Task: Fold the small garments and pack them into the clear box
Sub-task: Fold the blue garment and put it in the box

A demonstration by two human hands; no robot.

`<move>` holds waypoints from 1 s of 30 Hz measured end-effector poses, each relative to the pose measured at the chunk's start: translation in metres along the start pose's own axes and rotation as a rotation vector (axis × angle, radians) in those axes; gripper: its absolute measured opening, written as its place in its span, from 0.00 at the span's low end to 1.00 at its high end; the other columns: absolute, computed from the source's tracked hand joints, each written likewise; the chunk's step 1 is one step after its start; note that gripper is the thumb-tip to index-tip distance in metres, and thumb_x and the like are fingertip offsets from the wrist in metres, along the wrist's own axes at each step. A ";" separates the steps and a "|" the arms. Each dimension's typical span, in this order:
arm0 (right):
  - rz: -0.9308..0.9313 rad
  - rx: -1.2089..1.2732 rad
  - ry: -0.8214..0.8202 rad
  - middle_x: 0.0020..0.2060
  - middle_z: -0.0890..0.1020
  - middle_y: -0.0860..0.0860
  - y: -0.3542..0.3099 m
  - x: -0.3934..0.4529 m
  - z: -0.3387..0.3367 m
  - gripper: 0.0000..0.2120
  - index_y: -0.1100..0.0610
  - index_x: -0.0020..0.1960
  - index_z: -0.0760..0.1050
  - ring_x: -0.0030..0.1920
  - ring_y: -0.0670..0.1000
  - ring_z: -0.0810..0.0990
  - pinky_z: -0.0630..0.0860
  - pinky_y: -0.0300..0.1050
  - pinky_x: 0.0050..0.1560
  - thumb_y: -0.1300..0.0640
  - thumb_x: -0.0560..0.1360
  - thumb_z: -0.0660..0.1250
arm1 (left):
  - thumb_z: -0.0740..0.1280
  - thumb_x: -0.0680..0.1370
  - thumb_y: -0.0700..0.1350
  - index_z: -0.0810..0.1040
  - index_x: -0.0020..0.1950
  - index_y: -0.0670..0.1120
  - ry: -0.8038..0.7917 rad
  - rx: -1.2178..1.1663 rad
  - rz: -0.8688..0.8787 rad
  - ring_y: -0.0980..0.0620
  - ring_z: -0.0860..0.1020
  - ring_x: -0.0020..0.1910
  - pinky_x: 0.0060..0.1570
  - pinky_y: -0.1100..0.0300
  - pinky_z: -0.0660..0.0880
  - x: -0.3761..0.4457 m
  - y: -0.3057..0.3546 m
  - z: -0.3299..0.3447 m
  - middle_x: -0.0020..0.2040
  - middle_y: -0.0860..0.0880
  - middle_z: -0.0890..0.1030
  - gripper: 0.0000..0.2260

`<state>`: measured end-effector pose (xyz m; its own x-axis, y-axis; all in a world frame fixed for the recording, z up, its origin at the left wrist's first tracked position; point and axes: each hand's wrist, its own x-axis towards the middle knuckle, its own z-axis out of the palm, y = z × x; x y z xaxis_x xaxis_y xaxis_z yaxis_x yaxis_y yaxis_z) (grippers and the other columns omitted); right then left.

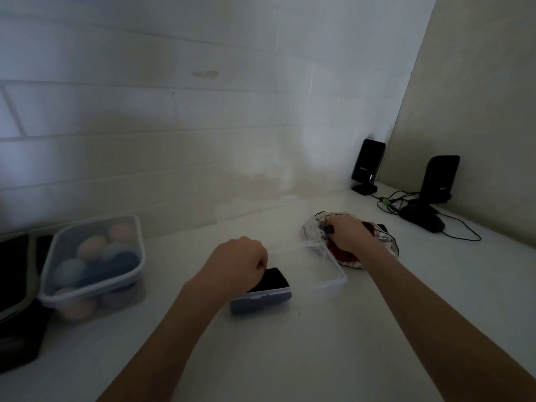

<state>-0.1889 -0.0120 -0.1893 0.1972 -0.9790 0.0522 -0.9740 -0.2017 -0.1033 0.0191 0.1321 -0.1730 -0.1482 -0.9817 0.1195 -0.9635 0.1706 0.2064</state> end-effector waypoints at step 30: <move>-0.204 0.775 0.499 0.44 0.79 0.53 -0.002 -0.025 -0.035 0.09 0.58 0.54 0.72 0.43 0.48 0.77 0.74 0.39 0.42 0.65 0.77 0.58 | 0.61 0.75 0.41 0.81 0.45 0.48 0.220 -0.192 0.118 0.54 0.75 0.41 0.42 0.61 0.72 0.002 0.007 0.002 0.45 0.52 0.81 0.10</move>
<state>-0.1954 0.0145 -0.1554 0.1103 -0.8325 0.5430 -0.5445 -0.5077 -0.6677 0.0111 0.1308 -0.1734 -0.1842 -0.9161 0.3561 -0.8797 0.3152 0.3560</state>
